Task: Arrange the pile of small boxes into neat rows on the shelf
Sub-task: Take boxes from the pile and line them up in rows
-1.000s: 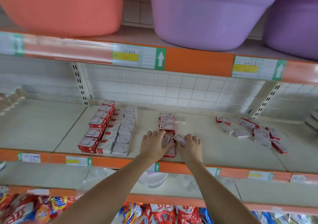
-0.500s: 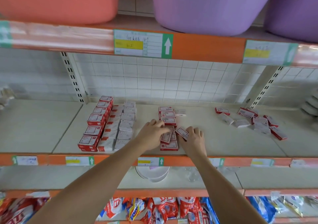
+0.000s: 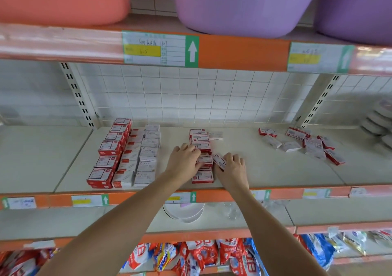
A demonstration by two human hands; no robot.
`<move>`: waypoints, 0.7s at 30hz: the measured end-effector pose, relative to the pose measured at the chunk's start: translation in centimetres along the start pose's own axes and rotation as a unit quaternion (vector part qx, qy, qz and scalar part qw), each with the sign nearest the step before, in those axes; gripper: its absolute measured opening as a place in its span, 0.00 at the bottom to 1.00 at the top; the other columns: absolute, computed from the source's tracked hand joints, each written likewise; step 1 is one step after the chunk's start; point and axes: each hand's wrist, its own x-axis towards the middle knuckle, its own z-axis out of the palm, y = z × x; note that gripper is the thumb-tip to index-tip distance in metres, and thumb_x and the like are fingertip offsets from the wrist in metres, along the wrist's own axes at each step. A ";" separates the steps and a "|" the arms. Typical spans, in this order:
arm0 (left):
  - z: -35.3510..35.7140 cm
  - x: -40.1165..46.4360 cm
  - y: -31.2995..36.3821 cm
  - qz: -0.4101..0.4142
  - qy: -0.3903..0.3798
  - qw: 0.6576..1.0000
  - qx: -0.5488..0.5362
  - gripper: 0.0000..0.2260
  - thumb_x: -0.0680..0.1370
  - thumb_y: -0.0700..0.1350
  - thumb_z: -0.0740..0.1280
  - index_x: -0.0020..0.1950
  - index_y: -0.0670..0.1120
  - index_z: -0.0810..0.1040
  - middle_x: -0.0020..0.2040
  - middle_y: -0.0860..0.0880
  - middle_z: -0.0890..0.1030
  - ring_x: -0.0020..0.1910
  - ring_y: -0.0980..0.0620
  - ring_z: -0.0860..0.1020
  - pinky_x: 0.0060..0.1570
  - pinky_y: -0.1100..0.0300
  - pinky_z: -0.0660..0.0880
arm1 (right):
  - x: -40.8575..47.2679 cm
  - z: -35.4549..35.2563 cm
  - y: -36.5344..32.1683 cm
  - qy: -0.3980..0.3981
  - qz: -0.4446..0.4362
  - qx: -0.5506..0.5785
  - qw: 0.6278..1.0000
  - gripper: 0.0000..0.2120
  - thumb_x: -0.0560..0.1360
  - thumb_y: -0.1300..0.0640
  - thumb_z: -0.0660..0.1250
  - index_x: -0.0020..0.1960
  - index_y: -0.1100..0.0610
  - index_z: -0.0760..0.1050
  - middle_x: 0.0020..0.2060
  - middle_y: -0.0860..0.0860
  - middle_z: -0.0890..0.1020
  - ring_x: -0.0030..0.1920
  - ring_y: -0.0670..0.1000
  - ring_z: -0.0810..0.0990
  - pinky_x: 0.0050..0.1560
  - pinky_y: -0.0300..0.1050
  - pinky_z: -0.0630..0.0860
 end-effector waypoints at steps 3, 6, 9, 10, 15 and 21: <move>0.3 0.2 0.1 -0.035 0.008 0.999 0.016 0.18 0.80 0.59 0.61 0.60 0.47 0.77 0.59 0.50 0.78 0.60 0.48 0.73 0.56 0.51 0.70 | 0.0 0.0 0.0 -0.004 0.002 0.004 1.000 0.21 0.76 0.43 0.64 0.61 0.58 0.71 0.55 0.56 0.74 0.56 0.57 0.70 0.60 0.52 0.69; 0.5 0.6 0.0 -0.064 0.014 0.998 0.022 0.20 0.80 0.60 0.61 0.62 0.47 0.76 0.58 0.50 0.79 0.59 0.47 0.73 0.56 0.51 0.70 | -0.1 -0.1 0.0 -0.004 0.003 0.011 1.000 0.22 0.75 0.44 0.65 0.62 0.57 0.71 0.56 0.55 0.74 0.57 0.57 0.69 0.62 0.51 0.69; 0.8 1.0 -0.3 -0.058 0.008 0.998 0.004 0.20 0.80 0.59 0.62 0.65 0.48 0.75 0.61 0.50 0.78 0.61 0.48 0.73 0.58 0.53 0.71 | 0.0 -0.3 0.0 -0.011 0.005 0.024 1.000 0.22 0.73 0.45 0.67 0.62 0.56 0.72 0.56 0.53 0.74 0.58 0.55 0.69 0.63 0.50 0.69; 0.8 1.1 -0.4 -0.054 0.006 0.999 0.001 0.20 0.80 0.59 0.62 0.65 0.48 0.74 0.61 0.50 0.78 0.61 0.48 0.74 0.58 0.53 0.71 | 0.0 -0.3 0.0 -0.011 0.006 0.030 0.999 0.22 0.73 0.45 0.67 0.62 0.56 0.72 0.56 0.53 0.74 0.58 0.55 0.69 0.63 0.51 0.69; 0.9 1.5 -0.6 -0.054 0.011 0.998 -0.008 0.19 0.79 0.60 0.63 0.63 0.48 0.74 0.60 0.50 0.77 0.60 0.49 0.74 0.58 0.53 0.71 | 0.1 -0.2 -0.1 -0.002 0.017 0.055 0.998 0.22 0.71 0.45 0.69 0.61 0.57 0.75 0.55 0.53 0.75 0.57 0.56 0.71 0.62 0.51 0.69; 0.7 1.3 -0.8 -0.051 0.004 0.998 -0.047 0.19 0.79 0.58 0.64 0.65 0.47 0.74 0.61 0.50 0.76 0.61 0.49 0.74 0.59 0.54 0.72 | 0.1 -1.1 0.3 -0.002 0.044 0.172 0.984 0.17 0.69 0.53 0.72 0.56 0.54 0.78 0.51 0.50 0.75 0.53 0.54 0.75 0.56 0.48 0.74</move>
